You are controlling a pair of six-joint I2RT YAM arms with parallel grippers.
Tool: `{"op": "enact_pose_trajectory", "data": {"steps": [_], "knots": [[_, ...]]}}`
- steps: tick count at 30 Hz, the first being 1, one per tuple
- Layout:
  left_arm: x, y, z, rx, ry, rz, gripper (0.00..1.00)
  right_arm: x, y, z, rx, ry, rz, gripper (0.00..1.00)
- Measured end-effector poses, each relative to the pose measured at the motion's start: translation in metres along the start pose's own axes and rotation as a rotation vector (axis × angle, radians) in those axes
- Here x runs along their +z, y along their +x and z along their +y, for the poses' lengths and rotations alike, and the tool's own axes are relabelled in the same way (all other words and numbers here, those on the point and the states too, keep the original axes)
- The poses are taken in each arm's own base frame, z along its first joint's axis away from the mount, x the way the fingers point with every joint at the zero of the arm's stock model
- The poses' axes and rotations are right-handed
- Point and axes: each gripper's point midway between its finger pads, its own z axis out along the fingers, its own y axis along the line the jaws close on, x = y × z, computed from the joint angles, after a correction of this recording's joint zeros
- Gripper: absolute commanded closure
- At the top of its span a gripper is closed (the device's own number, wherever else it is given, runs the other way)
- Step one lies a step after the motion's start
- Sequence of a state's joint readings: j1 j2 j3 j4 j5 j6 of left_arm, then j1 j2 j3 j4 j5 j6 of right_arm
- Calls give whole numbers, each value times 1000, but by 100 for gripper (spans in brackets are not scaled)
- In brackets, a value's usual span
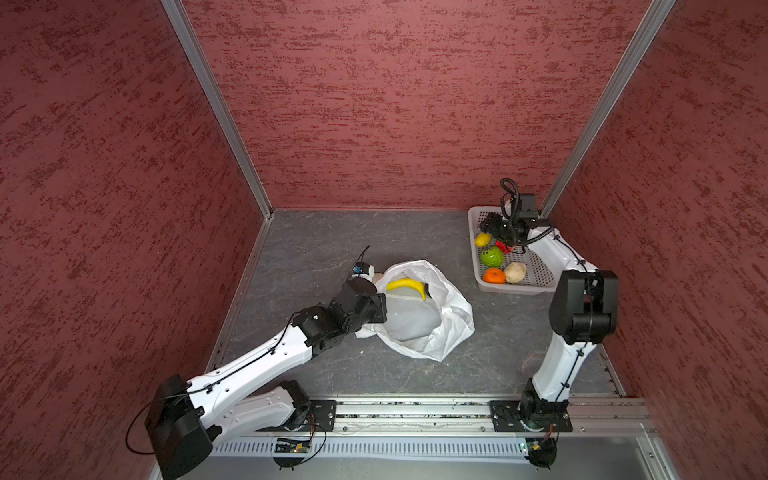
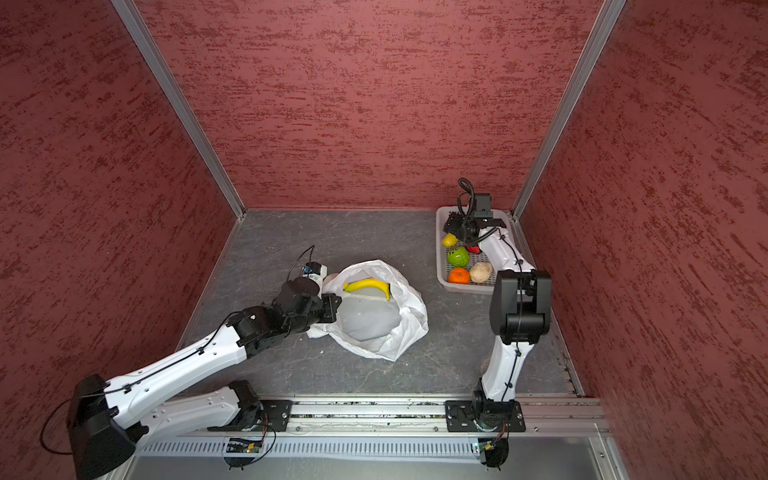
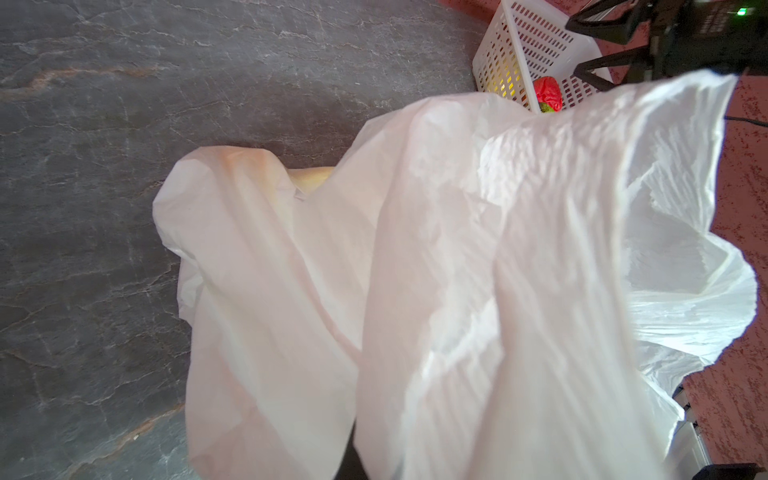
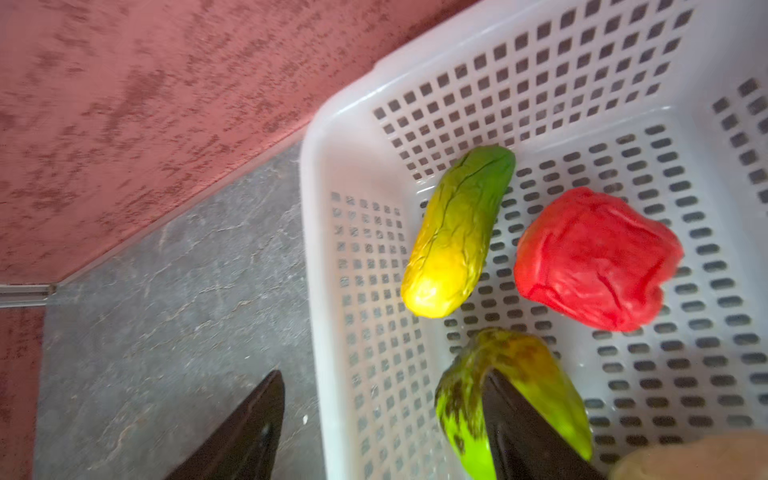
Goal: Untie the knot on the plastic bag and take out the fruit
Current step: 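Move the right gripper back over the bag opening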
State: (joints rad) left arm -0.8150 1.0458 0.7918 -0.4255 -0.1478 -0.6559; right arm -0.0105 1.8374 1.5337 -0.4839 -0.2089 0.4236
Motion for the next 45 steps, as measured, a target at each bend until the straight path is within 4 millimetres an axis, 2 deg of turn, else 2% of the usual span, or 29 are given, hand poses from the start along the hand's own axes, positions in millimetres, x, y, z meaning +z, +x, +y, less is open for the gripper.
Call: {"op": "enact_pose_trajectory", "data": {"steps": [4, 8, 12, 17, 20, 24, 27, 29, 34, 39, 45], "knots": [[-3, -3, -1, 8, 1, -11, 100, -50, 16, 26, -47, -66, -19, 24], [-4, -5, -2, 22, 1, -14, 100, -97, 54, 64, -119, -155, 0, 23], [-5, -7, -4, 37, 6, -18, 100, -137, 98, 106, -211, -256, 39, 23], [-6, -10, -8, 47, 14, -26, 100, -185, 142, 150, -306, -384, 77, 23], [-7, -12, -10, 53, 20, -30, 100, -208, 168, 169, -356, -446, 104, 23], [-8, -14, -12, 59, 26, -36, 100, -224, 205, 191, -431, -503, 159, 23], [-8, -13, -13, 61, 29, -34, 100, -227, 235, 201, -499, -528, 200, 23], [-8, -11, -15, 65, 34, -30, 100, -221, 258, 201, -559, -532, 229, 23], [-9, -8, -19, 71, 46, -23, 100, -179, 307, 179, -702, -465, 281, 24], [-12, -5, -22, 67, 58, -16, 100, -136, 327, 154, -804, -384, 266, 24], [-16, -3, -26, 57, 73, -14, 100, -102, 341, 152, -874, -384, 233, 24]]}}
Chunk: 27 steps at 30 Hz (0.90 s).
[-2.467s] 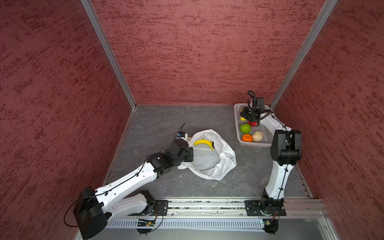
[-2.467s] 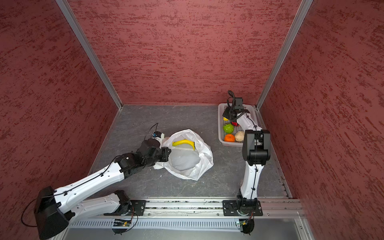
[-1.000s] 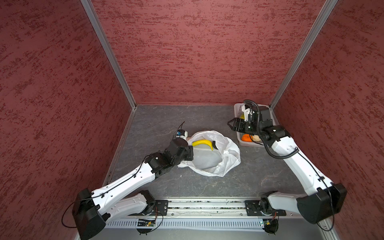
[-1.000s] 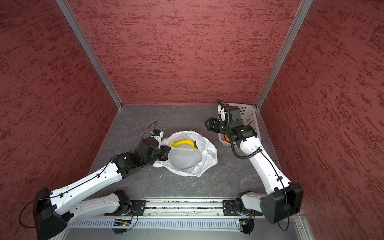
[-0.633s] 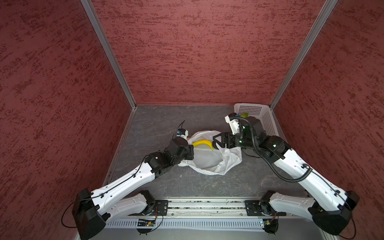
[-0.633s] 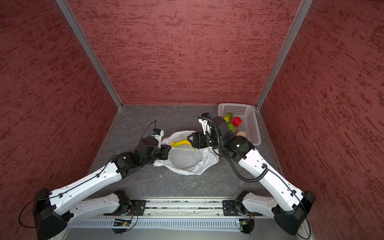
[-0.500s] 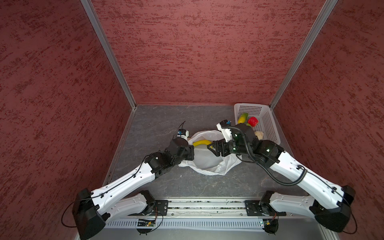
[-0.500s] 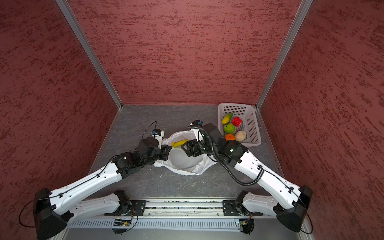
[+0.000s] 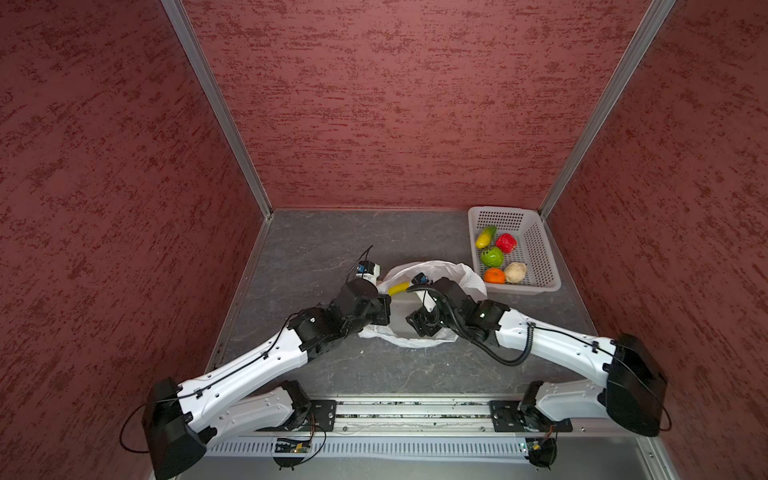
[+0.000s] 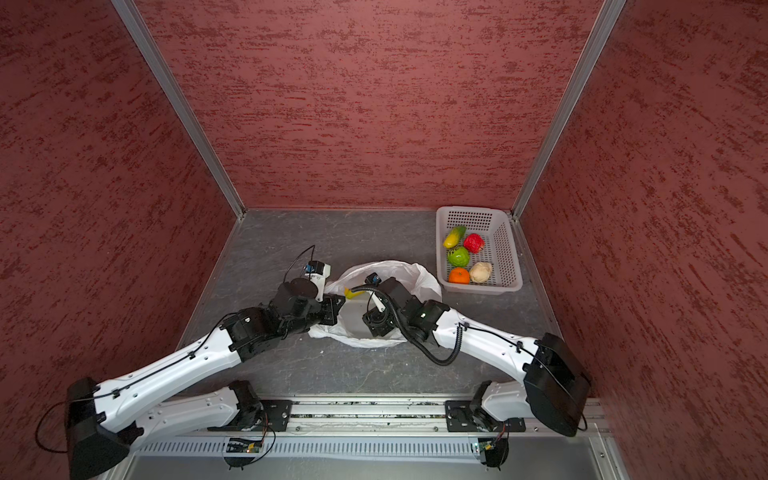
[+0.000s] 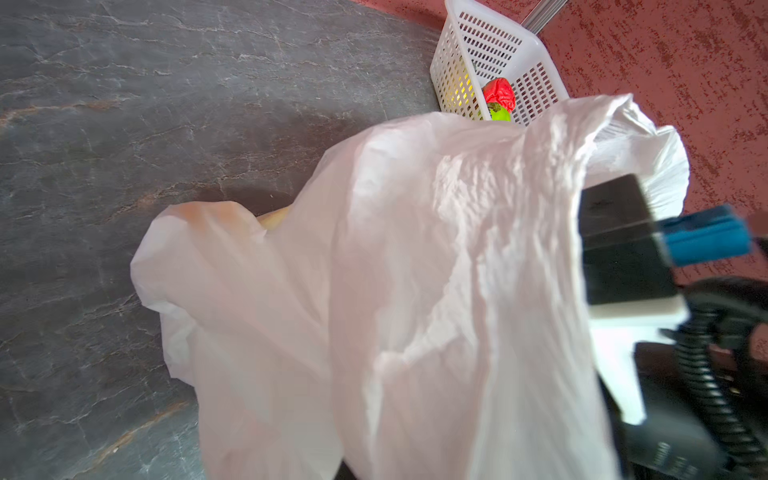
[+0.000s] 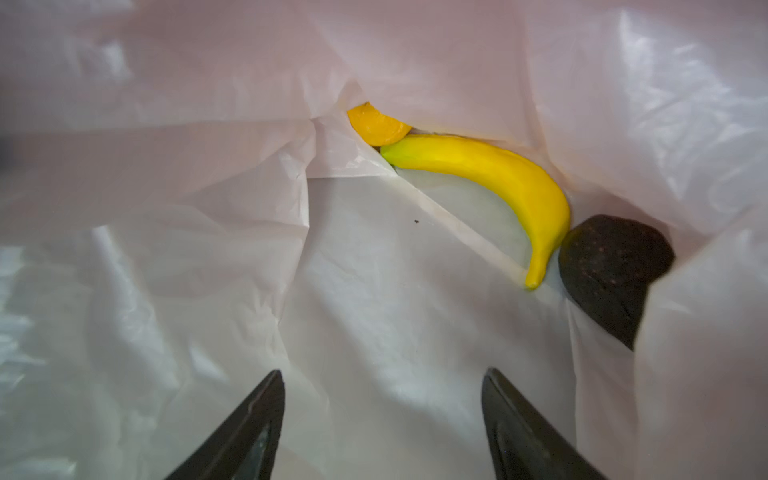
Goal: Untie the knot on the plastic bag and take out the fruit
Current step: 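Move the right gripper back over the bag opening, then lower the right gripper into the bag and close on the banana tip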
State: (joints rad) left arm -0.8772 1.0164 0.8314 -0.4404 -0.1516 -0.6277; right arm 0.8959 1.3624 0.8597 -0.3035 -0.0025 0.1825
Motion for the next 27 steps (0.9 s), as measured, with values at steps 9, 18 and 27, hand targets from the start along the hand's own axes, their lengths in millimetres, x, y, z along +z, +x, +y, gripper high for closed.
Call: {"op": "enact_pose_trajectory", "data": {"steps": [9, 18, 27], "knots": [[4, 3, -6, 3, 12, 6, 100, 55, 14, -7, -17, 18, 41, 24], [12, 24, -5, 23, 10, 50, 100, 78, -18, -30, 85, 105, -67, 24], [14, 25, -4, 20, 3, 51, 100, 93, -29, -57, 181, 190, -97, 19]]}}
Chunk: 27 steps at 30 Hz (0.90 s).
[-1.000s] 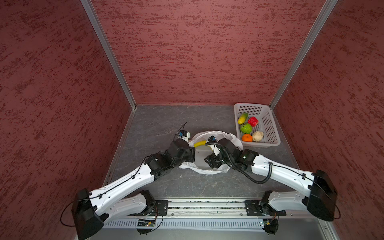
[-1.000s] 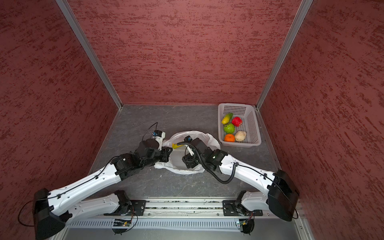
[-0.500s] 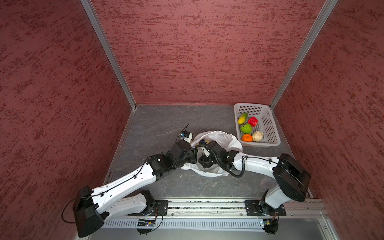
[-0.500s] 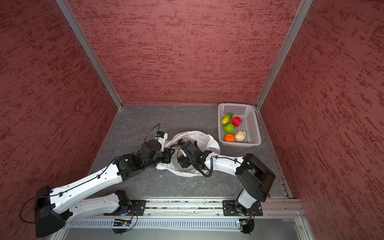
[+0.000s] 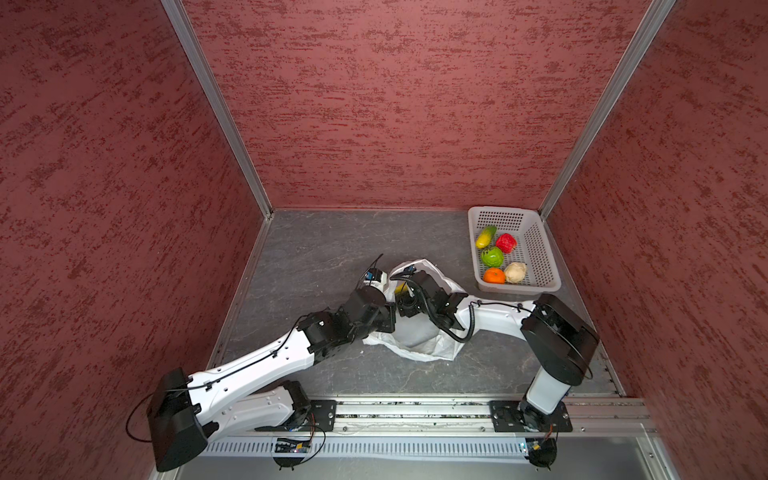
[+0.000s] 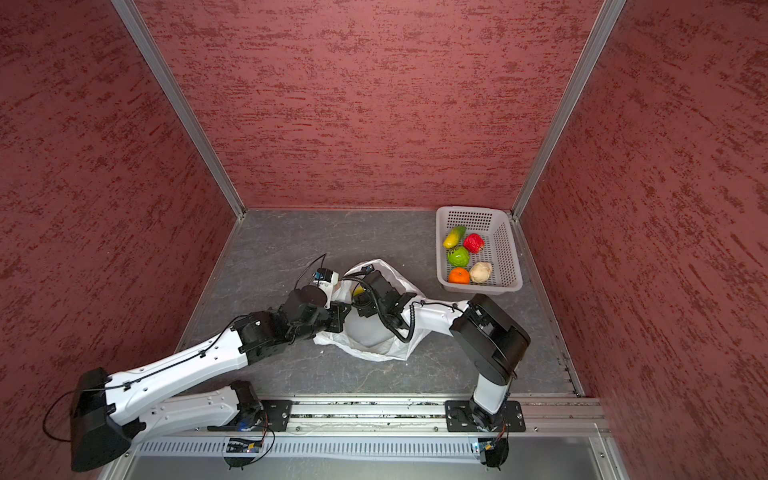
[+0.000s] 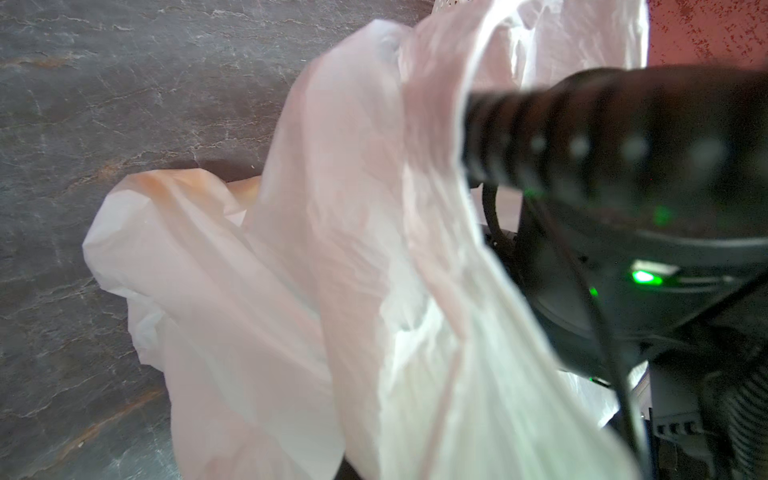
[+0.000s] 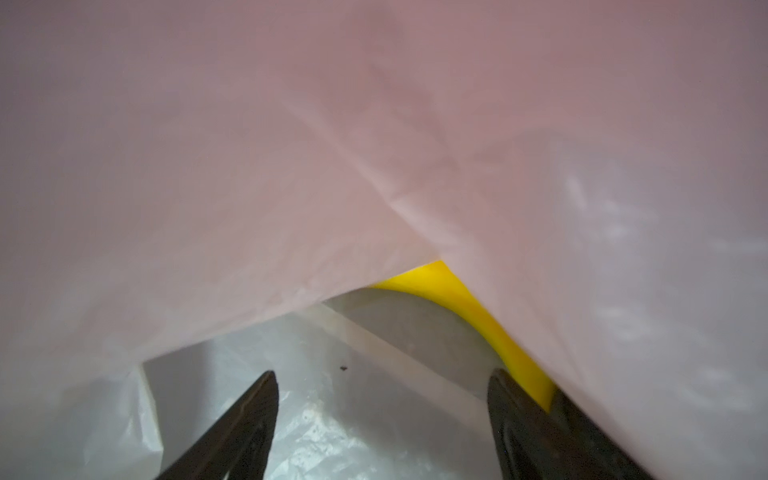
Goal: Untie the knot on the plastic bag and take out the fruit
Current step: 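Lower the right gripper into the bag and close on the banana tip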
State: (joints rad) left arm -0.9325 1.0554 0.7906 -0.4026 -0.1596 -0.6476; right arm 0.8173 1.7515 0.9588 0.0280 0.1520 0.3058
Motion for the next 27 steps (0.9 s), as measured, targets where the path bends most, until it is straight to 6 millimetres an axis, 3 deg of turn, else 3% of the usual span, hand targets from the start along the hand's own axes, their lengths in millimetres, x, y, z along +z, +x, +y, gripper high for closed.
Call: {"op": "enact_pose_trajectory", "data": {"steps": [9, 27], "knots": [[4, 3, 2, 3, -11, 13, 100, 10, -7, -20, 72, 68, -8, 16], [8, 6, -1, 5, -11, 26, 100, 29, -13, -37, 292, 162, 72, 5]]}}
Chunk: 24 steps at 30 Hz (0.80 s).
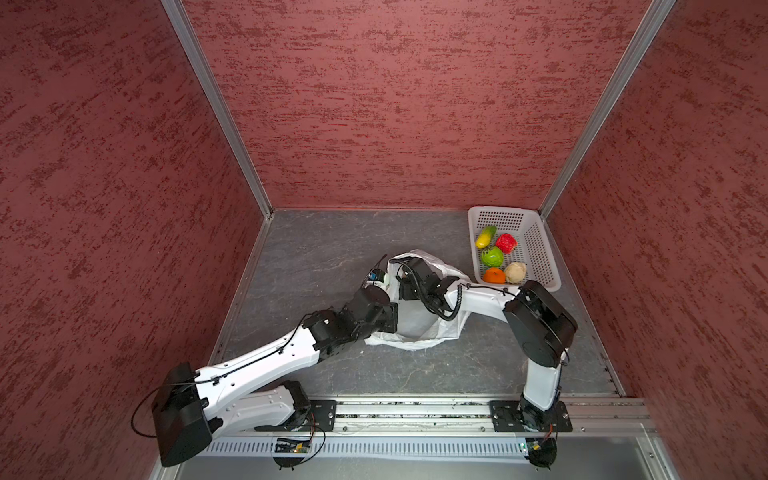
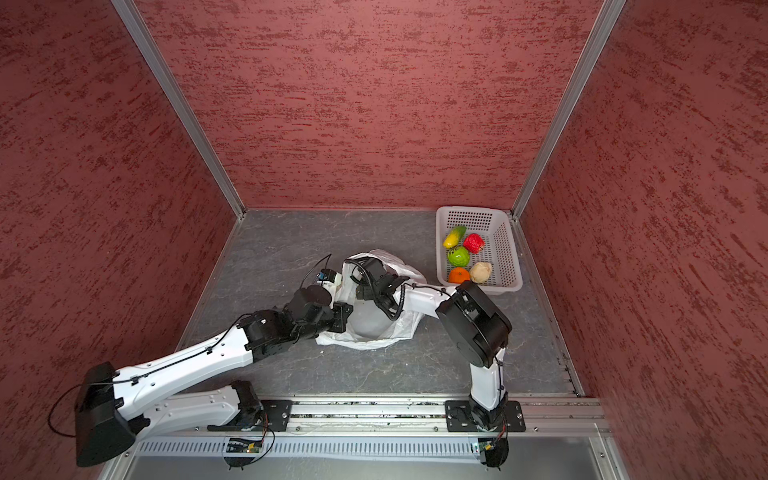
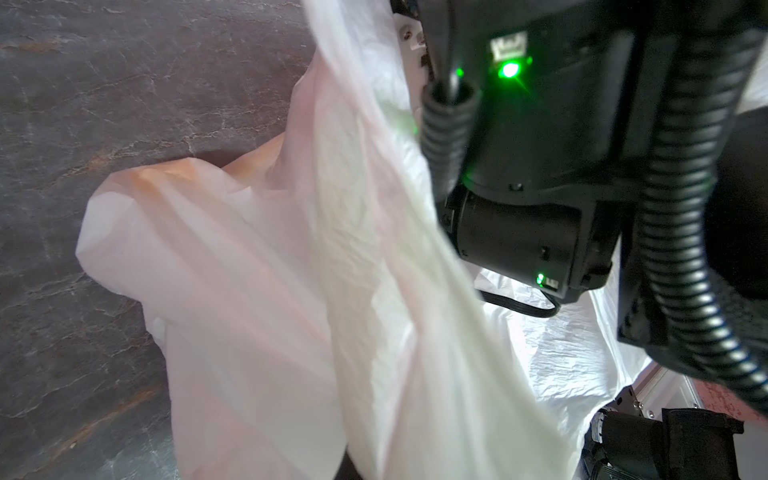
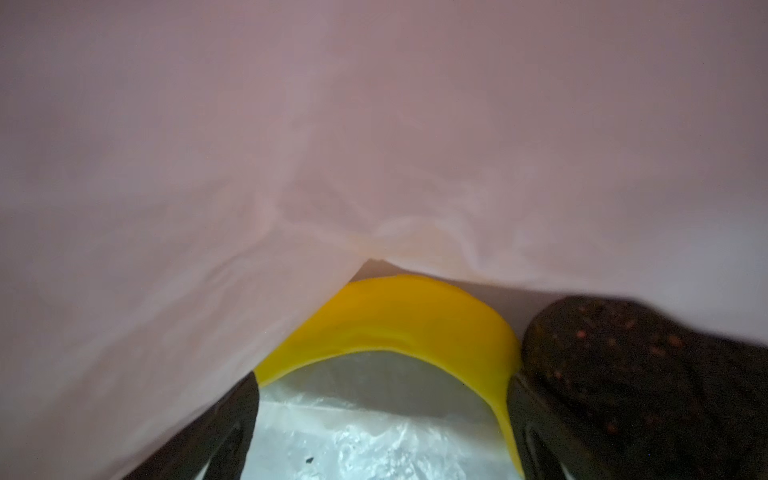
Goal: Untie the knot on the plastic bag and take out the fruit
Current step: 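Lower the right gripper into the bag and close on the banana tip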
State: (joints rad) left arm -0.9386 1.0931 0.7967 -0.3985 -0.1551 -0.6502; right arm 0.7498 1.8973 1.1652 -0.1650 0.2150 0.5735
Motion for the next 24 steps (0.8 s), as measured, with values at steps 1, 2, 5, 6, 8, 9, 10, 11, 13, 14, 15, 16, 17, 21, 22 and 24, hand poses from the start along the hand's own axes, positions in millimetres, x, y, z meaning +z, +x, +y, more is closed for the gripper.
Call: {"op": "enact_pose_trajectory", "data": {"steps": [1, 2, 5, 6, 8, 9, 10, 11, 13, 14, 15, 16, 17, 21, 22, 24], "knots": [[0, 1, -1, 2, 1, 2, 100, 1, 2, -1, 15, 6, 8, 4], [1, 1, -1, 2, 1, 3, 100, 1, 3, -2, 29, 11, 12, 4], [3, 1, -3, 5, 1, 7, 100, 3, 7, -7, 66, 35, 22, 3], [3, 1, -4, 6, 2, 7, 100, 4, 7, -8, 75, 42, 21, 3], [3, 0, -6, 8, 6, 6, 100, 4, 6, -9, 92, 46, 16, 3], [3, 0, -7, 9, 8, 6, 100, 5, 6, -9, 98, 45, 14, 3], [3, -1, -8, 10, 9, 5, 100, 5, 5, -9, 103, 41, 10, 3], [2, -1, -9, 10, 12, 5, 100, 5, 3, -9, 108, 36, 8, 3], [2, -1, -10, 12, 14, 4, 100, 6, 1, -10, 117, 28, 6, 3], [2, -1, -11, 13, 14, 4, 100, 7, 0, -11, 121, 24, 5, 3], [2, -1, -11, 13, 15, 4, 100, 7, -1, -13, 123, 22, 6, 3], [2, -1, -11, 14, 15, 5, 100, 8, -1, -14, 124, 19, 5, 3], [2, 0, -12, 15, 16, 5, 100, 9, -1, -16, 124, 14, 7, 3], [1, 1, -13, 20, 20, 8, 100, 13, 5, -20, 123, -15, 34, 4], [1, 2, -14, 21, 21, 9, 100, 14, 5, -20, 122, -28, 38, 3], [1, 2, -15, 23, 24, 10, 100, 14, 6, -17, 115, -54, 46, 4]]}}
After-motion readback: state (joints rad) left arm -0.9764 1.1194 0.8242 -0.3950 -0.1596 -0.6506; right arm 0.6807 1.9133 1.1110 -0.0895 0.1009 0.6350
